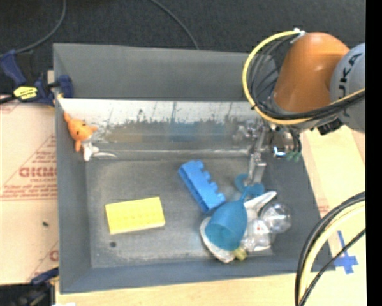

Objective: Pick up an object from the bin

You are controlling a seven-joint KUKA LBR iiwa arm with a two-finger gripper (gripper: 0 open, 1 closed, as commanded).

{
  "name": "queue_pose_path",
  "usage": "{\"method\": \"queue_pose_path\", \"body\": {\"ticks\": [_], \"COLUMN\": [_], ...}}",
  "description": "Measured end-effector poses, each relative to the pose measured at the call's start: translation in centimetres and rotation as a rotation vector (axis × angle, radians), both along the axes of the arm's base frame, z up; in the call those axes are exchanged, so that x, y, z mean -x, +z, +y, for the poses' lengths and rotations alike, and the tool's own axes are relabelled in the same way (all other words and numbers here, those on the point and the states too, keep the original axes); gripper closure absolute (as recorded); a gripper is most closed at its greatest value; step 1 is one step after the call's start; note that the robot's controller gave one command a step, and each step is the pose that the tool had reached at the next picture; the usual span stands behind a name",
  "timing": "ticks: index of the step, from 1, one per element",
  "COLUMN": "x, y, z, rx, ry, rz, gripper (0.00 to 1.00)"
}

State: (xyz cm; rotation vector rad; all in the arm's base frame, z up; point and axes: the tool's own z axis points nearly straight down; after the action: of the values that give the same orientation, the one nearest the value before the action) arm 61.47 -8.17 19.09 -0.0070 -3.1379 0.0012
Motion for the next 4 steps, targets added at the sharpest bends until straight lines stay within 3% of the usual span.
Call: {"method": "queue_pose_path", "body": {"ticks": [1,2,3,4], "x": [-0.2,-0.4,1.8,3.1], "y": [0.5,-7.0,-10.3,-10.7], "z": [0.0,1.7,3.2,3.1], "rx": [0.001,-0.001,0.000,-0.001], "ry": [0.002,-0.088,-0.159,-0.308], "rz": [-0.008,-0.006,-0.015,-0.012], "gripper": [0.00,0.00,0.00,0.00]}}
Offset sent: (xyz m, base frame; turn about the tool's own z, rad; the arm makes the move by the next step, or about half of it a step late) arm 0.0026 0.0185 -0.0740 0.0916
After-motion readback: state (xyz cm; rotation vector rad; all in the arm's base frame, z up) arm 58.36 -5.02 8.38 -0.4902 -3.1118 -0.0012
